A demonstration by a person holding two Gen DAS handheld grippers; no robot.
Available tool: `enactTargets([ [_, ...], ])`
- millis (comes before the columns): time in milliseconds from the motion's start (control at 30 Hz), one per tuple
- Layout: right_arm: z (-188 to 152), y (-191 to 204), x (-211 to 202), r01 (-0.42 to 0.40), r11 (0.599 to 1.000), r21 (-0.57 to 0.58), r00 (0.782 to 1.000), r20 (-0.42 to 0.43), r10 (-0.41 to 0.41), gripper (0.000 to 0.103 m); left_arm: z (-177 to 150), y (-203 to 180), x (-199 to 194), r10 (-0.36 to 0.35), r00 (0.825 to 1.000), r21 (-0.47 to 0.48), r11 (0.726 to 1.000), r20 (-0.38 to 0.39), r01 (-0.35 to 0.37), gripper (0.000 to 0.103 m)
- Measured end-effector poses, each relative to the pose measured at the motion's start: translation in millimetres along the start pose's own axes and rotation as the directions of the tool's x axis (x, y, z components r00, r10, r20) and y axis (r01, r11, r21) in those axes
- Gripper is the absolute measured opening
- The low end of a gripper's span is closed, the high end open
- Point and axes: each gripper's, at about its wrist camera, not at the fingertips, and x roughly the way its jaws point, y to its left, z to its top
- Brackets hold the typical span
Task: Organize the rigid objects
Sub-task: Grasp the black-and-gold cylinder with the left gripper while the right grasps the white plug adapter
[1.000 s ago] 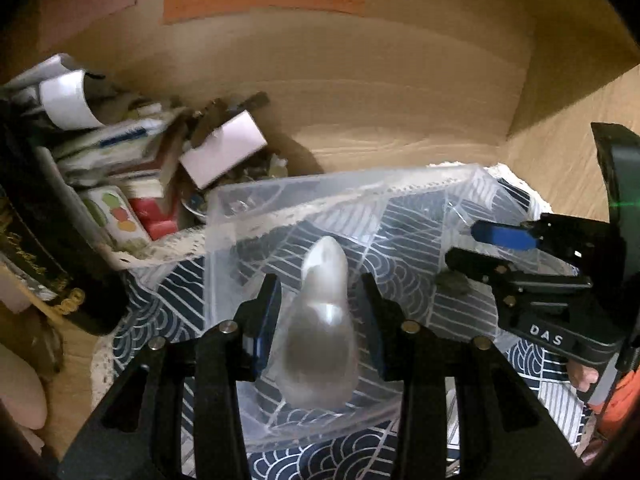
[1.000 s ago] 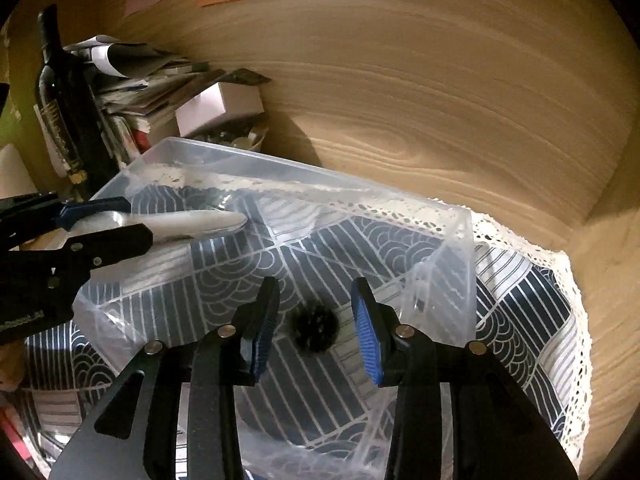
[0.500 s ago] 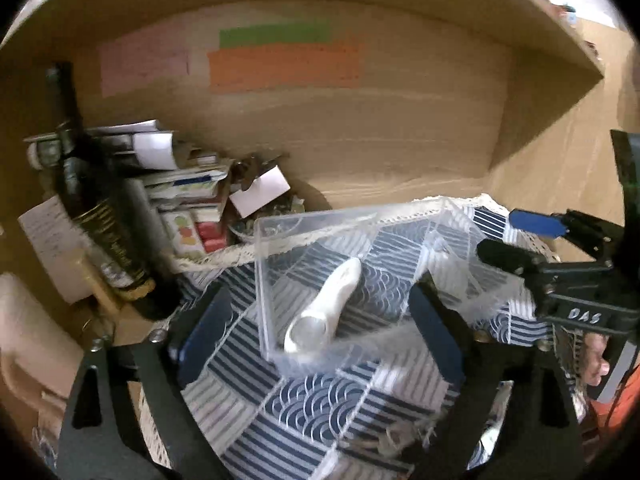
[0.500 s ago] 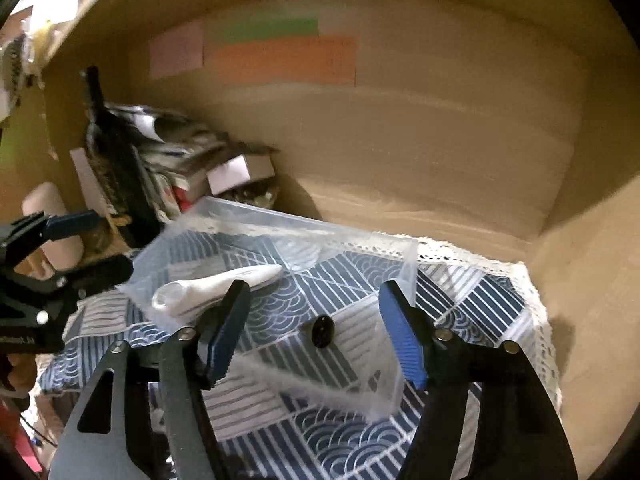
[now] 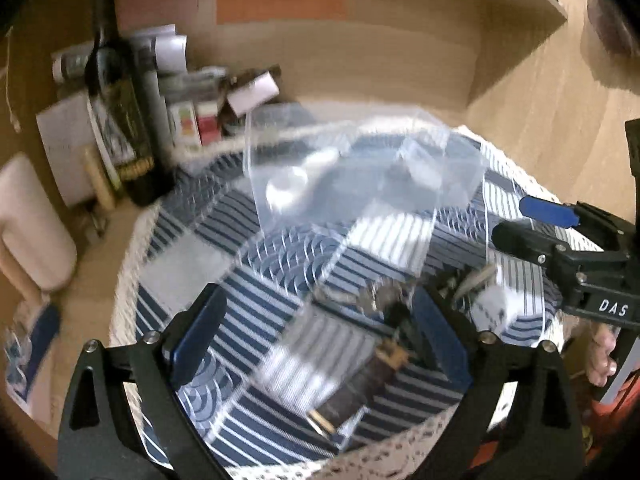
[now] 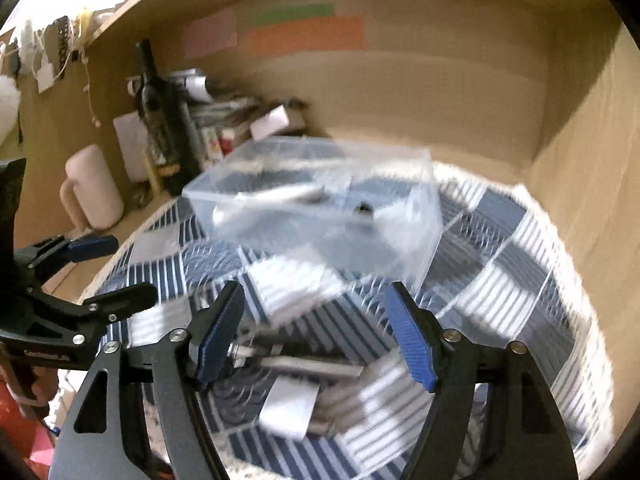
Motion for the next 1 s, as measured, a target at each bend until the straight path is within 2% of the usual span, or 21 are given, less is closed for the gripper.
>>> enactTargets([
  [267,-41,3,12,-0.006,0.999,0.039,0.995,-0.096,0.010,0.070,-35,-7,23,-0.041,0.995,-0.018,0.999,-0.086,0.039,0.095],
  [333,-48,2,15,-0.003,0.999,0.047,0.993,-0.114,0.008,0.070,-40,-10,31,-0.039,0.994,-0.015,0.999,-0.102,0.037,0.083],
  [400,-53,0,18,-0.002,0.998,0.059,0.991,-0.132,0.009,0.069,-43,-14,34,-0.026,0.995,0.000,1.000,-0.095,0.026,0.082],
  [500,-59,-5,21,0.013,0.997,0.075,0.990,-0.140,-0.003,0.063,-48,-21,32,-0.026,0.997,0.031,0.999,-0.075,0.028,0.072],
  [567,-61,-8,22,0.017,0.995,0.094,0.991,-0.136,-0.004,0.058,-51,-23,29,-0.030,0.997,0.038,0.999,-0.064,0.033,0.062],
  [633,-61,-10,21,0.018,0.994,0.103,0.992,-0.127,-0.005,0.049,-54,-24,26,-0.022,0.998,0.045,0.999,-0.053,0.024,0.047],
  [667,-61,-10,21,0.016,0.995,0.101,0.992,-0.129,-0.003,0.043,-54,-24,25,-0.022,0.999,0.045,0.999,-0.048,0.025,0.044],
  [800,-60,-10,19,0.012,0.995,0.100,0.992,-0.124,0.000,0.043,-56,-19,19,-0.041,0.998,0.024,0.999,-0.039,0.042,0.024],
  [900,-58,-8,14,0.016,0.996,0.093,0.994,-0.109,-0.006,0.043,-55,-12,16,-0.053,0.998,0.001,0.999,-0.038,0.054,0.023],
  [1000,-52,-8,7,0.023,0.996,0.082,0.997,-0.079,-0.016,0.043,-49,-8,12,-0.032,0.999,-0.007,0.999,-0.019,0.032,0.023],
])
